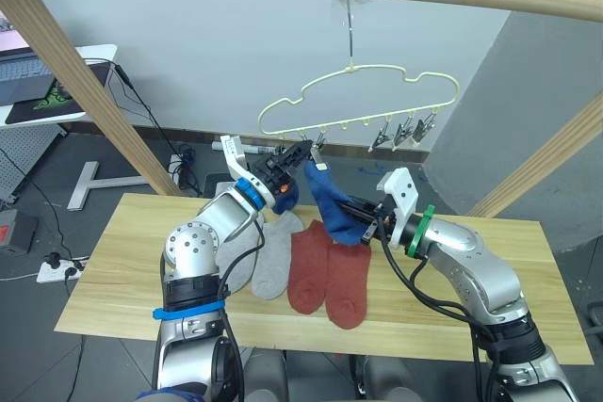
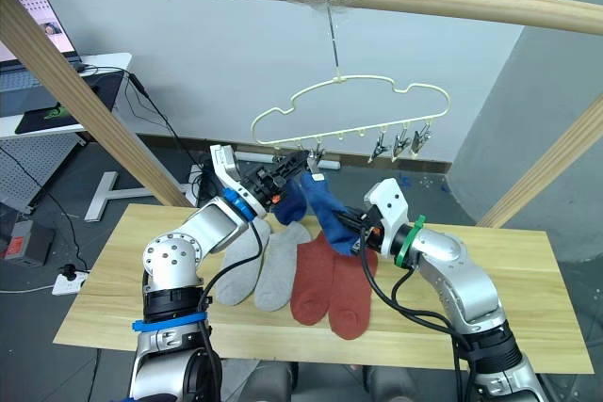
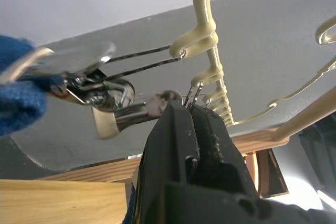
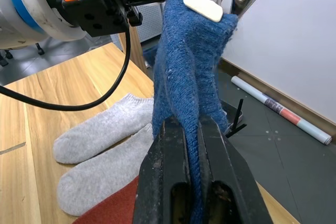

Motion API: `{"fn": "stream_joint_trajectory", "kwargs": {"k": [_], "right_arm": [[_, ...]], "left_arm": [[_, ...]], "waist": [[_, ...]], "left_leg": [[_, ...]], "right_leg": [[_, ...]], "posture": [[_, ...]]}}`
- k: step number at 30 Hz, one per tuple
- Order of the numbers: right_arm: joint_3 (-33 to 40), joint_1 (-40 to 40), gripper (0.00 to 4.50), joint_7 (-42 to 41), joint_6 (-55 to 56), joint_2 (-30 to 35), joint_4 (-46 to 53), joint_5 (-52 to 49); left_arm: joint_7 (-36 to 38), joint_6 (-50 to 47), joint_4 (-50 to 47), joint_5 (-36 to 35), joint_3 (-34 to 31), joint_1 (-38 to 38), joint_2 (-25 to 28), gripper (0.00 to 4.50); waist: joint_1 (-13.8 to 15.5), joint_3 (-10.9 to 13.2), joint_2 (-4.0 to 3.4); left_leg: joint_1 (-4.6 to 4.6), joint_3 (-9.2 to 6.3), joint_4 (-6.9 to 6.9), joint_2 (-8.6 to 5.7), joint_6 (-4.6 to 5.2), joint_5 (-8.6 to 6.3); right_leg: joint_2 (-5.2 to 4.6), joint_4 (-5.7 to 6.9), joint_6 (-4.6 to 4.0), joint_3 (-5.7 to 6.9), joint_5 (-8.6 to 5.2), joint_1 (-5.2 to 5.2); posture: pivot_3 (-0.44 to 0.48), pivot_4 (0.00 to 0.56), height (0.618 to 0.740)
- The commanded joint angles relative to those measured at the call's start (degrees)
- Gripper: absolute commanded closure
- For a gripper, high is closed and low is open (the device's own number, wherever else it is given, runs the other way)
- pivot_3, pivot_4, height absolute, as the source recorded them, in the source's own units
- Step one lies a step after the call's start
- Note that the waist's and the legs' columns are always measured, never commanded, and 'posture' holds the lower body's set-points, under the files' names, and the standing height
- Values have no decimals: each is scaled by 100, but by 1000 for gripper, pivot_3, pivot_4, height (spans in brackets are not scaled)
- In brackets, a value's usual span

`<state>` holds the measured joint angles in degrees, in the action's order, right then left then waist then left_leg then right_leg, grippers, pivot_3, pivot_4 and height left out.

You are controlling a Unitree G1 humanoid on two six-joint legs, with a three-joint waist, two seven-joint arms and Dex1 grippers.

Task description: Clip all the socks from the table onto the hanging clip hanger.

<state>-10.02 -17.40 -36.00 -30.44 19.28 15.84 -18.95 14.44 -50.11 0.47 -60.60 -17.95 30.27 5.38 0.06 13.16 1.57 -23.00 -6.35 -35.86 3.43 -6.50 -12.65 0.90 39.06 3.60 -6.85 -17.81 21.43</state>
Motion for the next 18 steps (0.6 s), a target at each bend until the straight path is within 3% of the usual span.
{"fn": "stream_joint_trajectory", "kwargs": {"k": [1,11,13,18], "right_arm": [[40,-98,4500,28,147,-38,79,29],[-6,-231,4500,112,323,-241,-298,215],[-25,-284,4500,138,345,-297,-438,265],[-101,-318,3030,-30,87,-359,-533,104]], "left_arm": [[87,48,-165,-170,-57,18,1,3401],[171,-18,-349,-256,-170,-81,356,189],[249,-146,-497,-308,-184,-193,603,25],[368,-289,-721,-344,-135,-354,1001,0]], "waist": [[0,0,0],[-2,0,0],[-6,0,0],[1,0,-1]], "left_leg": [[0,0,0,0,0,0],[-1,0,4,0,0,0],[-1,0,8,1,0,0],[-1,1,15,3,-1,0]], "right_leg": [[0,0,0,0,0,0],[0,-1,0,0,0,3],[0,-2,0,0,0,4],[0,-1,-1,2,0,9]], "posture": [[113,173,740],[122,173,740],[126,171,740],[129,171,740]]}}
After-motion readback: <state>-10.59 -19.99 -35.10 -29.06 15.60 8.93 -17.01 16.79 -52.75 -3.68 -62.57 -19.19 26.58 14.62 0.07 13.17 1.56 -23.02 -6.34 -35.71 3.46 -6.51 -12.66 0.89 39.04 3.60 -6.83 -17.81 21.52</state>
